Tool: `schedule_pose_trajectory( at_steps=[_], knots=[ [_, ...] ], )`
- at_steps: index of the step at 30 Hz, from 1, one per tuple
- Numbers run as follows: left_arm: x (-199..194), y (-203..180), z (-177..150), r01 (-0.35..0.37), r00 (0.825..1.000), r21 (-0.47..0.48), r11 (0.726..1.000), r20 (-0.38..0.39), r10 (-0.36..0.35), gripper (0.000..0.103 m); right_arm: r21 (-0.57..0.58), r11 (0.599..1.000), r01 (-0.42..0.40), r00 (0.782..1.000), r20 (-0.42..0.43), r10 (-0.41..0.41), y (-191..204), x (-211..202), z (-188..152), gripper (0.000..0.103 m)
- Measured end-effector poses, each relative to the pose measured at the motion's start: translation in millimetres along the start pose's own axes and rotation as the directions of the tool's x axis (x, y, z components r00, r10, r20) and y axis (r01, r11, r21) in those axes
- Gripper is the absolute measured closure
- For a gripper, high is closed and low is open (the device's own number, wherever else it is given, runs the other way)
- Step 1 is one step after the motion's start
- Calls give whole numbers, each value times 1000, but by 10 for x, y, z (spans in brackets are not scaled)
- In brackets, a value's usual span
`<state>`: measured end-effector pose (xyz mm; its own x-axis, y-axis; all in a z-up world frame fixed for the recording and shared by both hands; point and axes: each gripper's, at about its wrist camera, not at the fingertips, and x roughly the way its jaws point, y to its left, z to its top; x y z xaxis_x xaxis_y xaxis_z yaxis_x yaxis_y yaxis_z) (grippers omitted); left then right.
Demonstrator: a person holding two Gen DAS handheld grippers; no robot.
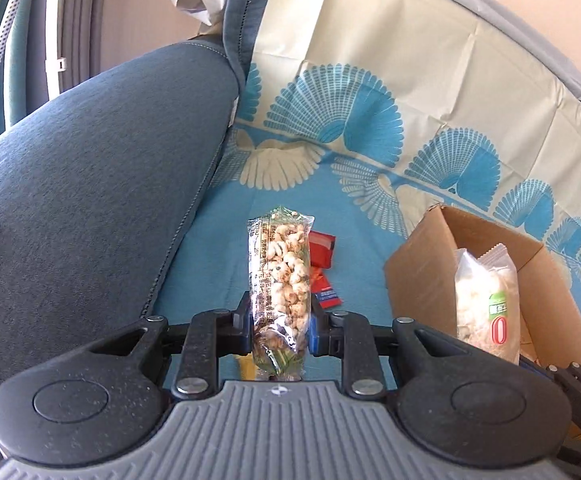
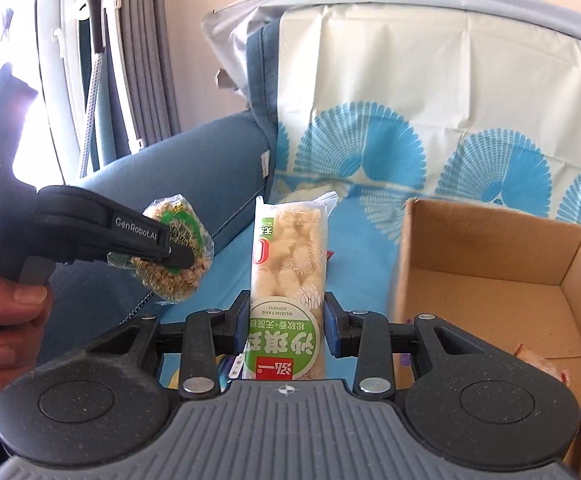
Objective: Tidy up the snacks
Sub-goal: 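Lift and carry the nut bag left and peanut bag right over the box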
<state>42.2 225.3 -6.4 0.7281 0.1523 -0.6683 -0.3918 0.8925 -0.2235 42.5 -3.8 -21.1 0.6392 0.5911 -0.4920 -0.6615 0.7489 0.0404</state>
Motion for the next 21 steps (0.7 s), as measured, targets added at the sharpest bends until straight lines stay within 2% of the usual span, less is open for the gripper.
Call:
schedule_pose_trajectory(
  at_steps=[13,21],
  knots=[
    [126,-353,-14,31,1000,59,998,-2,-31,76,51,998,48,998,48,-50,-449,-209,35,65],
    [34,-631,-31,56,995,138,989,74,-66,76,85,993,82,993,75,-89,-689,-341,33,65]
  ],
)
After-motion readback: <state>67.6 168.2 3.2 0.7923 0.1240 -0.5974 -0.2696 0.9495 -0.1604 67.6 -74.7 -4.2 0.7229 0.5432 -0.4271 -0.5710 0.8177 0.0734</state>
